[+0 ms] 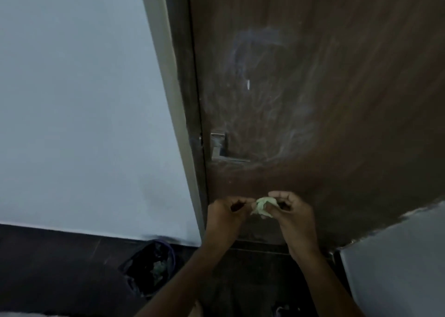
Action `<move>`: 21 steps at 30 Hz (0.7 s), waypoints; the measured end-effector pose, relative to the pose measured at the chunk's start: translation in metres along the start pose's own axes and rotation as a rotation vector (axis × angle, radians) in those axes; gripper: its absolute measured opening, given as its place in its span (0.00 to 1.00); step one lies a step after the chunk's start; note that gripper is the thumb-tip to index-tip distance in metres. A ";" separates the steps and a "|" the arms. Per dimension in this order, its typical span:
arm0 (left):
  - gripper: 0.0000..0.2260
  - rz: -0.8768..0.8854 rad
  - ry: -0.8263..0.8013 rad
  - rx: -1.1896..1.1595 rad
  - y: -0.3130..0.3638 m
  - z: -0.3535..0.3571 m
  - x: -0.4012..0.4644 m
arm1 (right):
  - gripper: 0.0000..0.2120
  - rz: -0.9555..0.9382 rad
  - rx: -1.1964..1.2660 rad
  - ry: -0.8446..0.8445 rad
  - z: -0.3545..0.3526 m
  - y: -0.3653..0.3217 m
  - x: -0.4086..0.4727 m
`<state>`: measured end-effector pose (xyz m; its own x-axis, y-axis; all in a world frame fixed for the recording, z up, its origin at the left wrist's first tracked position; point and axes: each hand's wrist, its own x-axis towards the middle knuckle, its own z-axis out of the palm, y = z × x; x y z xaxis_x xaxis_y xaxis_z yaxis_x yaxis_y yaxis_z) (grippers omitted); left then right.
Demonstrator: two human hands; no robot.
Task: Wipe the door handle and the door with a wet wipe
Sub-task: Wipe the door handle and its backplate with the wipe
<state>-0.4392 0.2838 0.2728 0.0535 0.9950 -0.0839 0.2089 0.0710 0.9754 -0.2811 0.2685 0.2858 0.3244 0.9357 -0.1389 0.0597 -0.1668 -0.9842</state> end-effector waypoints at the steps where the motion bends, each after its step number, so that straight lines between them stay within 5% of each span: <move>1: 0.04 0.000 0.034 0.000 0.001 -0.013 0.006 | 0.12 -0.008 0.015 0.013 0.014 -0.004 0.002; 6: 0.03 0.009 0.138 -0.108 0.002 -0.058 0.030 | 0.14 -0.119 0.068 0.034 0.065 -0.023 0.013; 9: 0.11 0.042 0.057 -0.181 -0.001 -0.069 0.038 | 0.16 -0.131 0.102 0.066 0.085 -0.033 0.018; 12: 0.08 0.094 0.019 -0.148 0.001 -0.073 0.045 | 0.10 -0.160 0.101 0.108 0.099 -0.042 0.021; 16: 0.04 0.080 0.125 -0.195 0.003 -0.076 0.054 | 0.08 -0.204 -0.006 0.025 0.114 -0.045 0.020; 21: 0.09 0.141 0.100 -0.239 0.002 -0.078 0.058 | 0.18 -0.254 -0.203 -0.095 0.121 -0.046 0.019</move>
<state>-0.5120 0.3476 0.2863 -0.0332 0.9973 0.0650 -0.0300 -0.0660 0.9974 -0.3918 0.3320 0.3148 0.1864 0.9784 0.0891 0.3173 0.0259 -0.9480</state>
